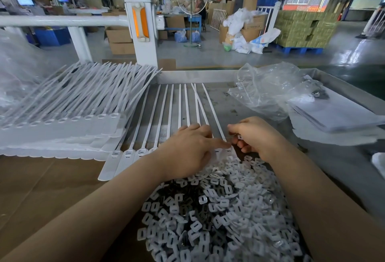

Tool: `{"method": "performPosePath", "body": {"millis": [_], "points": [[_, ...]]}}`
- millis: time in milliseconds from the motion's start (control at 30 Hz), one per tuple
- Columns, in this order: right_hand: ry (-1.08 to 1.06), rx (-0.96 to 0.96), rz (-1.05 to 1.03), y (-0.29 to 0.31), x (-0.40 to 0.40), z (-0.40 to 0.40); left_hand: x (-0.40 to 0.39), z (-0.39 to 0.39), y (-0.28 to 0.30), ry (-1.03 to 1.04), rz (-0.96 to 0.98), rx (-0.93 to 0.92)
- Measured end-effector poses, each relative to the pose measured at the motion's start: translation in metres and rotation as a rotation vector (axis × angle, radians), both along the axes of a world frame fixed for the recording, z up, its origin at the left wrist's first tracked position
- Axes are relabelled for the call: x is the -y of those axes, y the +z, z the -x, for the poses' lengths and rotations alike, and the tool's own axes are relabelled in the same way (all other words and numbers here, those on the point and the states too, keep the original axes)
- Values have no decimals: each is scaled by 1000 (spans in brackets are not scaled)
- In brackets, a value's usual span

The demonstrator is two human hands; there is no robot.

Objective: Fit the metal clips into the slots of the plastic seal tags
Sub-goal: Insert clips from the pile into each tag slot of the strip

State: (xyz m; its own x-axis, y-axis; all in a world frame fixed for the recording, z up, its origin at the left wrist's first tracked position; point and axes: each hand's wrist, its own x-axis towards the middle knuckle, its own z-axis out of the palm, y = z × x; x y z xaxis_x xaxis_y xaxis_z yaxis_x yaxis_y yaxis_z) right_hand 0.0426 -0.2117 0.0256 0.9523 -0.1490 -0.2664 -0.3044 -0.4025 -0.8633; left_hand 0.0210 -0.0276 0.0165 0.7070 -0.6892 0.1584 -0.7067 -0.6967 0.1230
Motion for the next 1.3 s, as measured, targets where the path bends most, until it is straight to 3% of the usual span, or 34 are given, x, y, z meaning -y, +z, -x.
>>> {"method": "performPosePath", "body": {"millis": [233, 500, 867, 1033, 1133, 1300], "points": [[12, 1, 34, 2, -1, 3, 1, 4, 0, -27, -103, 152], [13, -4, 23, 3, -3, 5, 2, 4, -2, 4, -88, 136], [23, 5, 56, 5, -4, 7, -5, 2, -6, 93, -45, -161], [67, 14, 57, 5, 2, 5, -27, -5, 3, 110, 369, -581], [192, 86, 66, 10, 4, 7, -55, -13, 15, 135, 318, -604], [684, 155, 319, 21, -16, 27, -80, -19, 21, 191, 88, -646]]}}
